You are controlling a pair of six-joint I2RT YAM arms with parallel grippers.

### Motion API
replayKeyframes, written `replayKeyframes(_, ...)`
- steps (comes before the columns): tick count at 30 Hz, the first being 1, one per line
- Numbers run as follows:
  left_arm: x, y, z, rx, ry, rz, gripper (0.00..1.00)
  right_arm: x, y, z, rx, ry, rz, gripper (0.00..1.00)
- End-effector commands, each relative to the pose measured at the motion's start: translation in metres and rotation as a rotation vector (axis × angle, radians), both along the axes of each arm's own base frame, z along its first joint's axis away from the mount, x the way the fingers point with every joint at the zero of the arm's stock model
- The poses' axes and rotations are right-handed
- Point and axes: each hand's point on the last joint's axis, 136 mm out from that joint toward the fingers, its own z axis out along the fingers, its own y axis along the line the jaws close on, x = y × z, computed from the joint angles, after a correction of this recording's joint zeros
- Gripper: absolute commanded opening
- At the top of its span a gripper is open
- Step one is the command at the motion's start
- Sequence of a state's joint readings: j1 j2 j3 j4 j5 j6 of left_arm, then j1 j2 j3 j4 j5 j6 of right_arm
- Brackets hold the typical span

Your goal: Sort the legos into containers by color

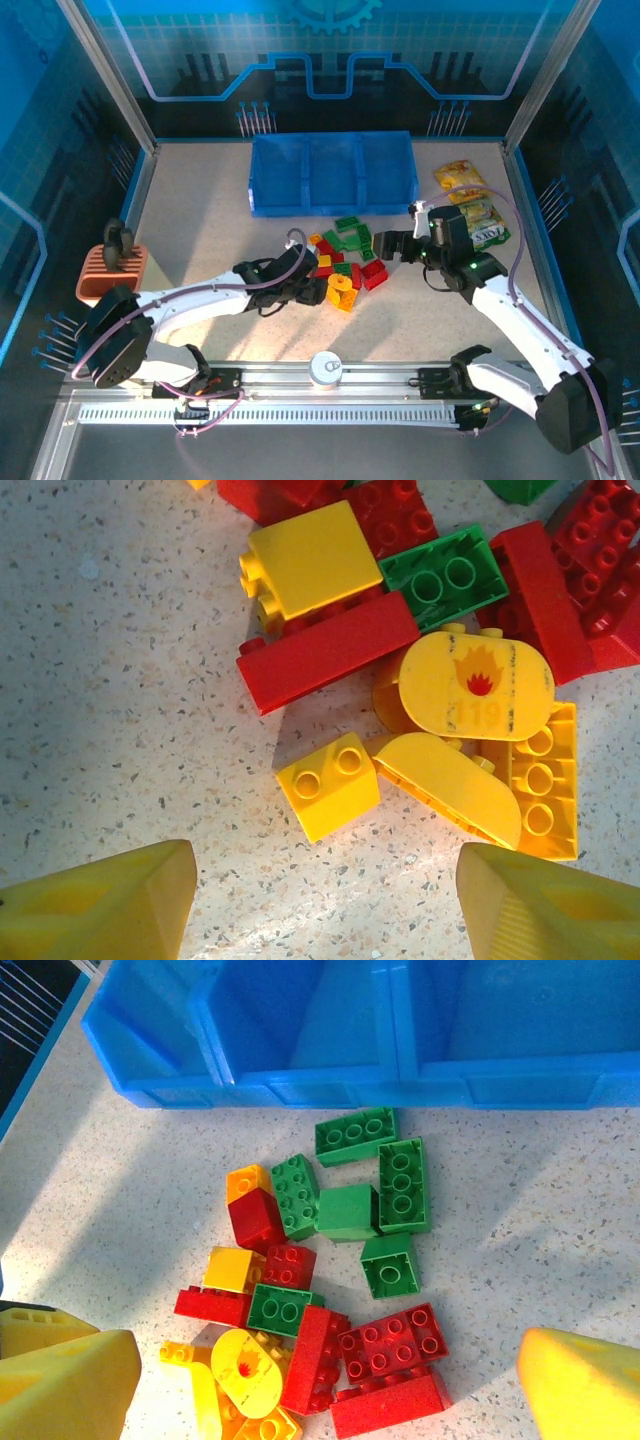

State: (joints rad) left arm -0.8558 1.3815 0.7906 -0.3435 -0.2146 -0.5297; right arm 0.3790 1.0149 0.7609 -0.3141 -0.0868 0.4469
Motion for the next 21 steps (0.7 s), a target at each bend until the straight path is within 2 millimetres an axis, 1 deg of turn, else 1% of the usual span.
replayKeyframes(1, -0.004, -0.006, -0.008, -0.021, 0.074, 0.042, 0.68, 0.003, 0.005, 0.003, -0.005, 0.000, 0.014, 0.97)
replayKeyframes(6, -0.003, -0.007, -0.019, -0.026, 0.098, 0.088, 0.65, 0.003, 0.008, 0.002, -0.003, 0.002, 0.020, 0.96)
replayKeyframes(10, -0.001, -0.011, -0.026, -0.015, 0.116, 0.095, 0.62, 0.001, 0.007, -0.003, -0.005, 0.008, 0.016, 0.96)
replayKeyframes(16, 0.001, -0.016, -0.036, -0.015, 0.141, 0.106, 0.62, -0.003, 0.004, -0.013, -0.010, 0.017, 0.005, 0.96)
replayKeyframes(21, 0.004, -0.020, -0.042, -0.003, 0.151, 0.112, 0.62, 0.000, 0.003, -0.014, -0.012, 0.013, -0.001, 0.96)
